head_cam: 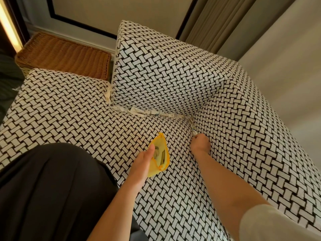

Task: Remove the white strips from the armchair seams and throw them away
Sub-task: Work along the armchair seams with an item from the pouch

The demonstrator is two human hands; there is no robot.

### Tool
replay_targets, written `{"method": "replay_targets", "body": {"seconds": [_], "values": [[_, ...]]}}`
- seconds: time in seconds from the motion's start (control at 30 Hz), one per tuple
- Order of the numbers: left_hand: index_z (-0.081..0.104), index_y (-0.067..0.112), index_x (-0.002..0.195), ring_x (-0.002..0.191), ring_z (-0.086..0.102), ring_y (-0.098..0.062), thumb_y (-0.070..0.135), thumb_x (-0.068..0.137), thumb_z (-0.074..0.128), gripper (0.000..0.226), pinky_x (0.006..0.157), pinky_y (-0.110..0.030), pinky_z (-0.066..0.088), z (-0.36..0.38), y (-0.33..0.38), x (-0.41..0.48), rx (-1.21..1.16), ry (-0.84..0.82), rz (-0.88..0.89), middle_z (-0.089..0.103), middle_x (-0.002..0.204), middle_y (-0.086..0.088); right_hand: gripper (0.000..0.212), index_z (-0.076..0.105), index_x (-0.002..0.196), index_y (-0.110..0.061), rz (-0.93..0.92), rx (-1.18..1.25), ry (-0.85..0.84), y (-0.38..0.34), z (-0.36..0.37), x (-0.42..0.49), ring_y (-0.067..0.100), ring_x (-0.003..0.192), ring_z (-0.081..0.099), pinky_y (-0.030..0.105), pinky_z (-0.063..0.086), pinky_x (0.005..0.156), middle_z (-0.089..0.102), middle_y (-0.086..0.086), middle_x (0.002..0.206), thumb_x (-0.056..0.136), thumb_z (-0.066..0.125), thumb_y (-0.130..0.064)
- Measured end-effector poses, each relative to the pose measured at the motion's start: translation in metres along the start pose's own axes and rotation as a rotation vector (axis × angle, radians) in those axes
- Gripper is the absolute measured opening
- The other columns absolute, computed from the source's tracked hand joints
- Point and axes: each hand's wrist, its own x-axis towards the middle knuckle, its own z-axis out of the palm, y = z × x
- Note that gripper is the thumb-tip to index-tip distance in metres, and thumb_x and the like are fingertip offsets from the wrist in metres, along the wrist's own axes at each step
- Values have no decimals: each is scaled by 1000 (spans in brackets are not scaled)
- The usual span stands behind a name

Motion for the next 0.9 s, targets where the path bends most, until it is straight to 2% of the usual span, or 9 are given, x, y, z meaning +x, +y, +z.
{"method": "replay_targets", "body": {"seconds": [0.17, 0.27, 0.37, 0.5, 0.73, 0.9], "values": [[43, 24, 118, 92, 53, -6, 66, 69, 35, 64, 86, -33, 43, -2, 0, 1, -14, -1, -21, 54, 101, 10, 22, 64, 101, 1, 32, 16, 23, -2, 1, -1, 22, 69, 55, 27, 42, 56, 65, 14, 89, 95, 48, -13], [43, 25, 118, 93, 53, -6, 65, 72, 35, 61, 93, -36, 43, -2, 0, 1, -27, -3, -29, 54, 102, 10, 22, 64, 98, 2, 21, 59, 67, 1, 5, -6, 26, 73, 61, 30, 50, 57, 66, 15, 87, 95, 48, -13], [42, 27, 117, 91, 52, -4, 60, 83, 34, 48, 90, -35, 42, -1, 2, -1, -35, -9, -25, 53, 100, 11, 22, 63, 96, 1, 8, 80, 88, 4, 7, -10, 24, 67, 58, 30, 50, 55, 66, 15, 85, 95, 48, -15], [43, 24, 119, 94, 53, -5, 64, 71, 35, 63, 88, -32, 43, -2, 2, -1, -29, -18, -12, 55, 103, 9, 24, 64, 106, -4, 3, 76, 44, 2, 3, -9, 22, 70, 58, 31, 51, 58, 64, 11, 87, 95, 48, -17], [43, 28, 113, 90, 52, -2, 60, 80, 34, 47, 86, -31, 41, 0, 1, 1, -40, 0, -23, 54, 99, 12, 25, 63, 105, -3, 66, 63, -77, -2, 0, 5, 20, 64, 54, 25, 42, 53, 58, 7, 79, 95, 47, -18], [44, 32, 107, 92, 52, -7, 61, 81, 34, 40, 94, -36, 39, 0, 2, 2, -48, 11, -39, 54, 98, 13, 19, 60, 106, -2, 116, 35, -67, -10, -3, 5, 27, 80, 61, 30, 48, 63, 64, 13, 94, 92, 52, -12]]}}
